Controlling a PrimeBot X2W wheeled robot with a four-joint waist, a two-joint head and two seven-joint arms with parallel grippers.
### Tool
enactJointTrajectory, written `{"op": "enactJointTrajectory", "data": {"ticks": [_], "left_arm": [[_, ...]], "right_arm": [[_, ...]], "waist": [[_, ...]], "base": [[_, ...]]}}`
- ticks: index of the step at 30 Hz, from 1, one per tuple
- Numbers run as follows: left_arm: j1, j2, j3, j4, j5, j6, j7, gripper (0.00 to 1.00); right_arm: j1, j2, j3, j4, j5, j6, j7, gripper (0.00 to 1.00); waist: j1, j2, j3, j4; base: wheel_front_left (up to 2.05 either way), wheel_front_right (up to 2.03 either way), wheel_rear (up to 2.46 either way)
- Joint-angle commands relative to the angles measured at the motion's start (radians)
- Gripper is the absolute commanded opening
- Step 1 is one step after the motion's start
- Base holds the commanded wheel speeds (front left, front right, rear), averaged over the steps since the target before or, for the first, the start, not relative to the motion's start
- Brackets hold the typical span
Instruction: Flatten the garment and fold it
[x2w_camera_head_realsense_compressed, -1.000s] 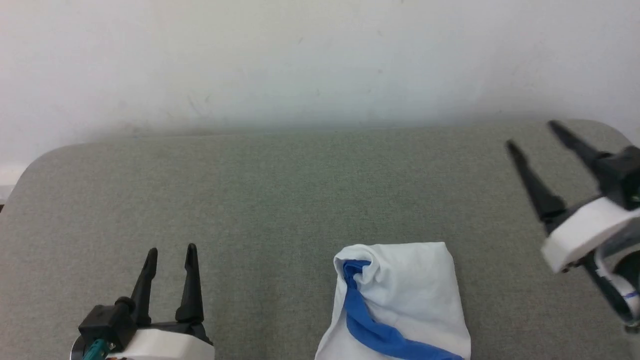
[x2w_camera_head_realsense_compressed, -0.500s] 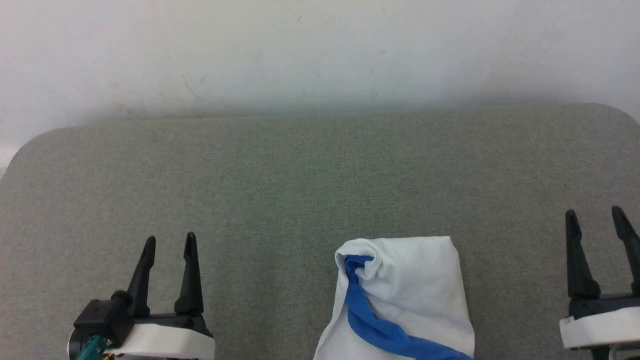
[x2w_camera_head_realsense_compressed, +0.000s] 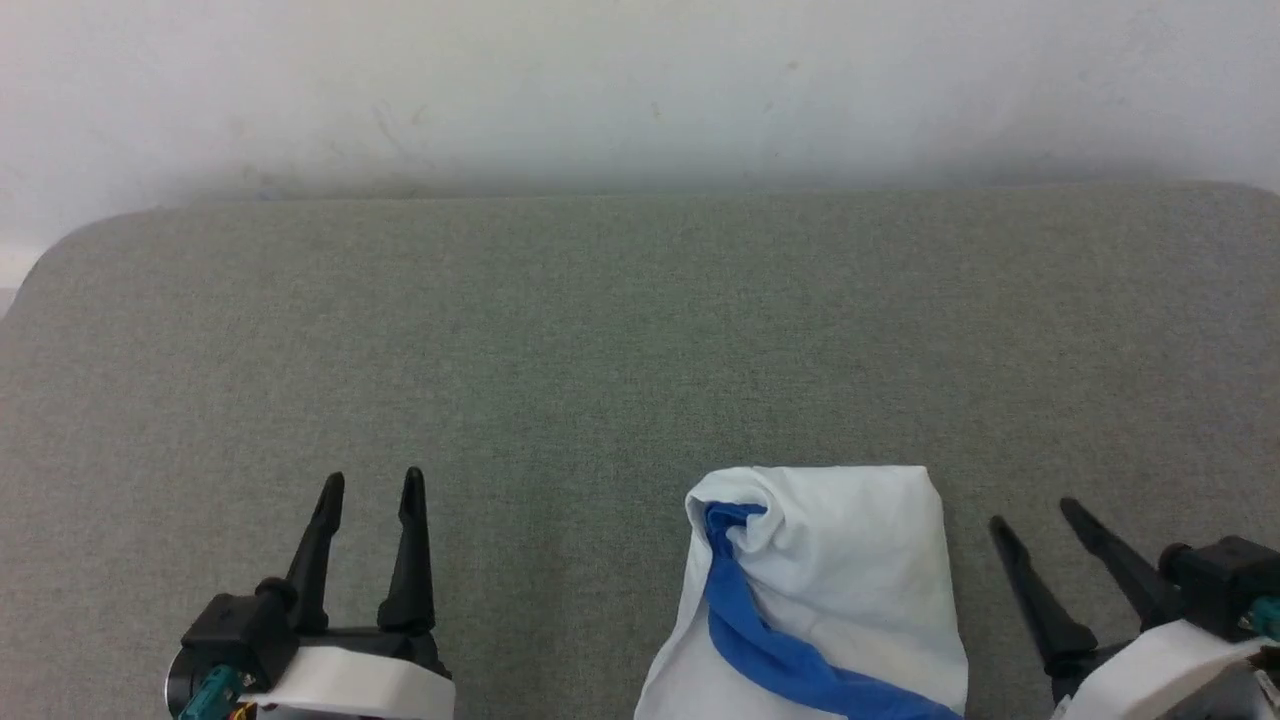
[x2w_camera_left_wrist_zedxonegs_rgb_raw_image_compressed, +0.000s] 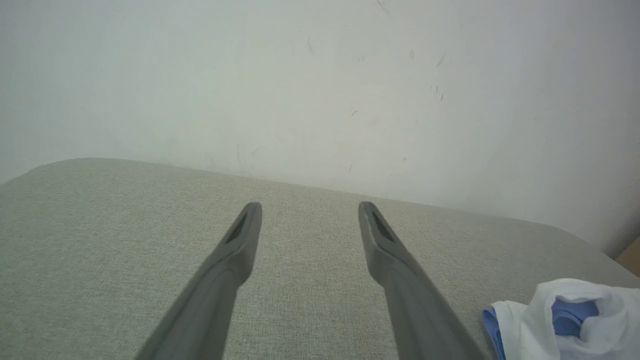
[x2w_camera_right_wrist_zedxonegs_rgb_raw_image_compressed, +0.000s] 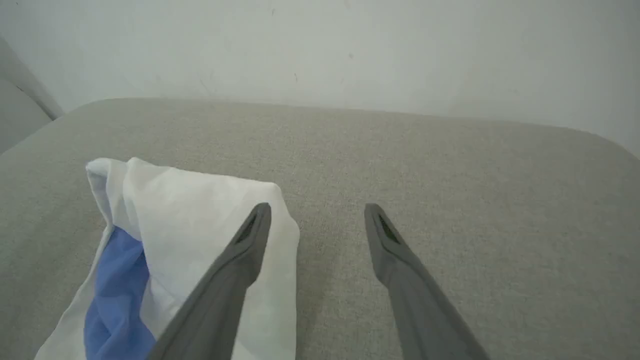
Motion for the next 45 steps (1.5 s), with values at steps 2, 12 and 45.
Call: {"op": "enactJointTrajectory", "data": {"ticks": [2,12,45], "left_arm": [[-0.024,-0.001,-0.010,0.004,0.001,0.007,-0.005,1.00],[-0.073,-0.001,-0.057,0.024,0.006,0.015,-0.005,1.00],[-0.159,-0.001,-0.078,0.010,0.040,-0.008,-0.005,1.00]], "right_arm": [[0.009,-0.035,0.030,-0.016,0.081,-0.002,0.124,1.00],[-0.120,-0.069,0.105,0.080,0.207,-0.002,0.456,1.00],[-0.482,-0.431,0.340,0.221,0.172,-0.002,0.447,0.00]], "waist": [[0.0000,0.0000,0.034,0.020],[0.0000,0.0000,0.124,0.084],[0.0000,0.0000,0.217,-0.158]], "base": [[0.00,0.00,0.00],[0.00,0.00,0.00],[0.00,0.00,0.00]]}}
